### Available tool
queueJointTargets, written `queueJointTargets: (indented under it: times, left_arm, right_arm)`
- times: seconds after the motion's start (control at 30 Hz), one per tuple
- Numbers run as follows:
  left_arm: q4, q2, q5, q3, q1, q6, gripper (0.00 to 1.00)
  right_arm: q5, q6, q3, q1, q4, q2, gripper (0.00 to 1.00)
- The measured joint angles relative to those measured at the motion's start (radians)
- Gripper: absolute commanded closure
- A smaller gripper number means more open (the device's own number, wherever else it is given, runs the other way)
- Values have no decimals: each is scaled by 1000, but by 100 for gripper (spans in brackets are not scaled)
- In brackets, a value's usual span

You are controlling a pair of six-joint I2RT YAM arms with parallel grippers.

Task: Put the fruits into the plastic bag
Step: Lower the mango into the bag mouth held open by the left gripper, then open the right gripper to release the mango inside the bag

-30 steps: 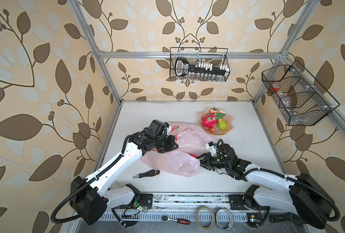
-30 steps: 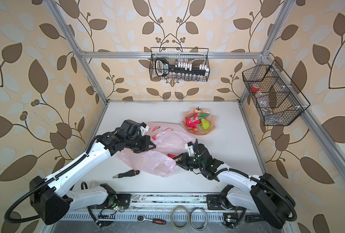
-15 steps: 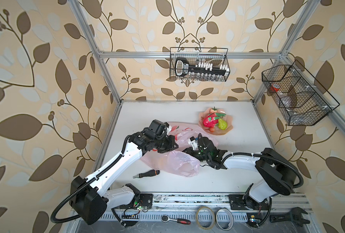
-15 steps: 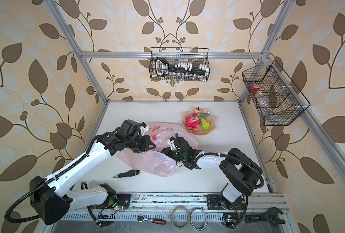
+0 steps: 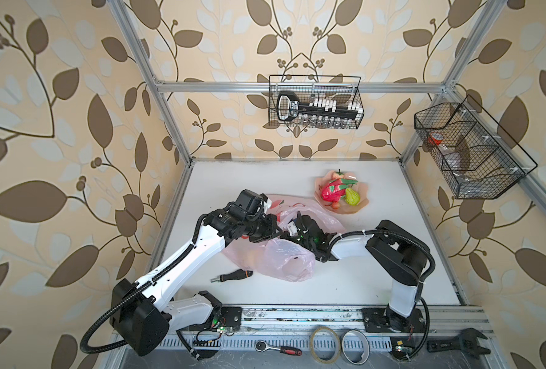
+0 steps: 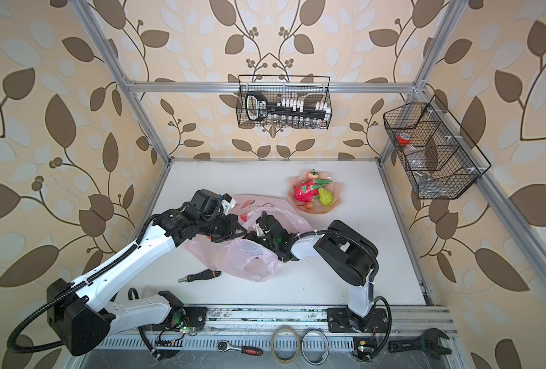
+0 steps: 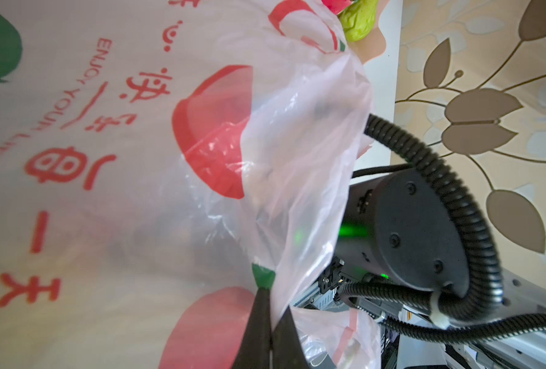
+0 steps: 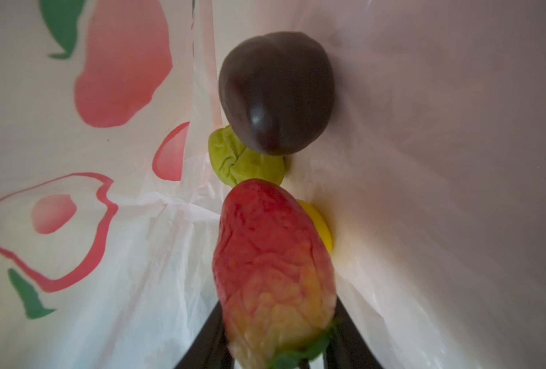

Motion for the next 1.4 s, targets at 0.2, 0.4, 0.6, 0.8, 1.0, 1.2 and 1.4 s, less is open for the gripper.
queueJointTargets:
  times: [0.2,0.4,0.6,0.8,1.0,1.2,1.4]
  left_arm:
    - [0,0,0,0,0,0,100]
    - [0,2,0,2,0,0,100]
    - [-1,2,-3,3,0,0,100]
    - [-2,11,-10,23,0,0,100]
    - [-2,24,-16,35,0,0,100]
    - [-1,45,-17,38,0,0,100]
    - [0,51,-17,38,0,0,100]
  right_arm:
    - [-8,16,2,8,4,3,43]
    - [-14,11,2,9,-9,3,27]
    - [-13,-4,2,9,-25,-9,22]
    - [-5,-16,-19,9,-44,-75,21]
    - [13,-27,-96,5,-61,-168,19]
    - [32,-31,-174,-8,-81,-249,17]
    - [51,-43,-226,-21,-111,-335,11]
